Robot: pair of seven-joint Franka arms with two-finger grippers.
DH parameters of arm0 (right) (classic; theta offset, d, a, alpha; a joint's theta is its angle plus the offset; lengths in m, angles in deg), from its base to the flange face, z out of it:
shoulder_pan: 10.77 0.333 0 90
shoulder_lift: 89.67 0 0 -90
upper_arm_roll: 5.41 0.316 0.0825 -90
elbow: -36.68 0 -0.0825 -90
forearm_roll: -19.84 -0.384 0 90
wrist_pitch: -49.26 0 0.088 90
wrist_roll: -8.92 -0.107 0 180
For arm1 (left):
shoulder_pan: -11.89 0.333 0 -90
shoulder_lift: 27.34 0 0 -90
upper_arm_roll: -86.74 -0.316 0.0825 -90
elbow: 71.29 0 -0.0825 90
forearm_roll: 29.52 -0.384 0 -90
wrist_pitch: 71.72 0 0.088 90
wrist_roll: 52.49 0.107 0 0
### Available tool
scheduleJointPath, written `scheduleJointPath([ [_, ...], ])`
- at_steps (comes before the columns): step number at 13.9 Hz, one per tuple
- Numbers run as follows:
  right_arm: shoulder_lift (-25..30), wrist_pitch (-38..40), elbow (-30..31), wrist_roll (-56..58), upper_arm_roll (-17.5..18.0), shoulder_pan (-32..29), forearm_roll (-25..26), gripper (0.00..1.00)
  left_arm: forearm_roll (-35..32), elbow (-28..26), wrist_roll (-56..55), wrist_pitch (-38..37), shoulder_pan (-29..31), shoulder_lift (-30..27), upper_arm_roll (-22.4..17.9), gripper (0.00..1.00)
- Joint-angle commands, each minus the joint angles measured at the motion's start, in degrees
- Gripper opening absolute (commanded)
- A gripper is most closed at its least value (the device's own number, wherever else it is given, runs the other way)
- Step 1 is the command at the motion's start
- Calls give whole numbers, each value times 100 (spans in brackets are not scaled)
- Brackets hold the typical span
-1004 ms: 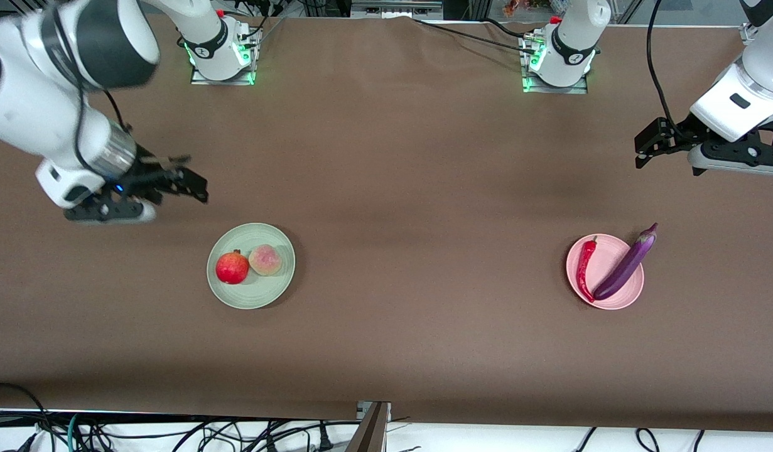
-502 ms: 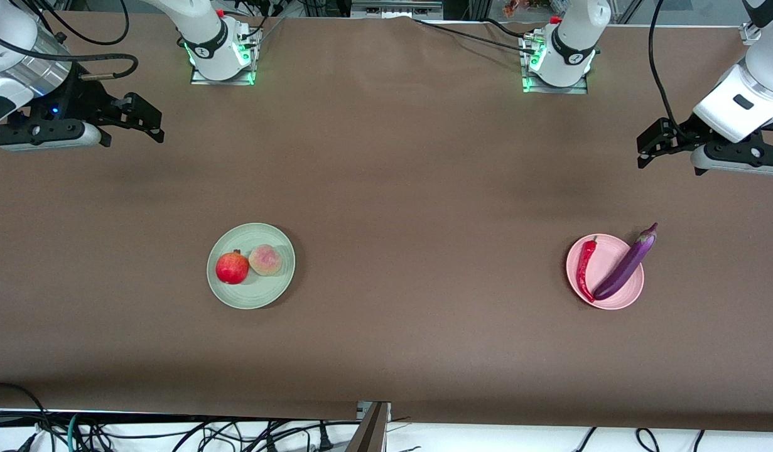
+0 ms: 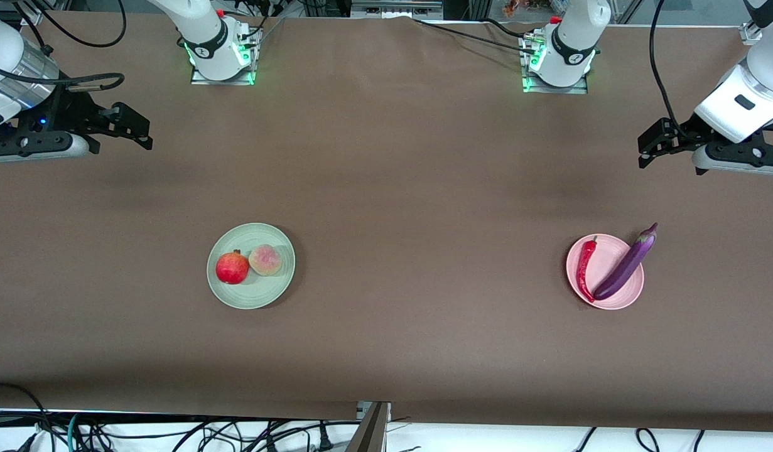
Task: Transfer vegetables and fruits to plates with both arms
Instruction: 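Release the peach on the green plate while the left gripper withdraws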
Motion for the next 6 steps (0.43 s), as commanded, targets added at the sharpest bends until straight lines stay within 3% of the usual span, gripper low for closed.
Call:
scheduleJointPath([
  [1, 3, 78, -87, 12, 92, -131, 51, 100, -38, 99, 112, -92, 35, 7, 1, 100],
  [6, -41, 87, -254, 65, 66, -175, 86, 100, -30, 336, 147, -407, 97, -2, 9, 100],
])
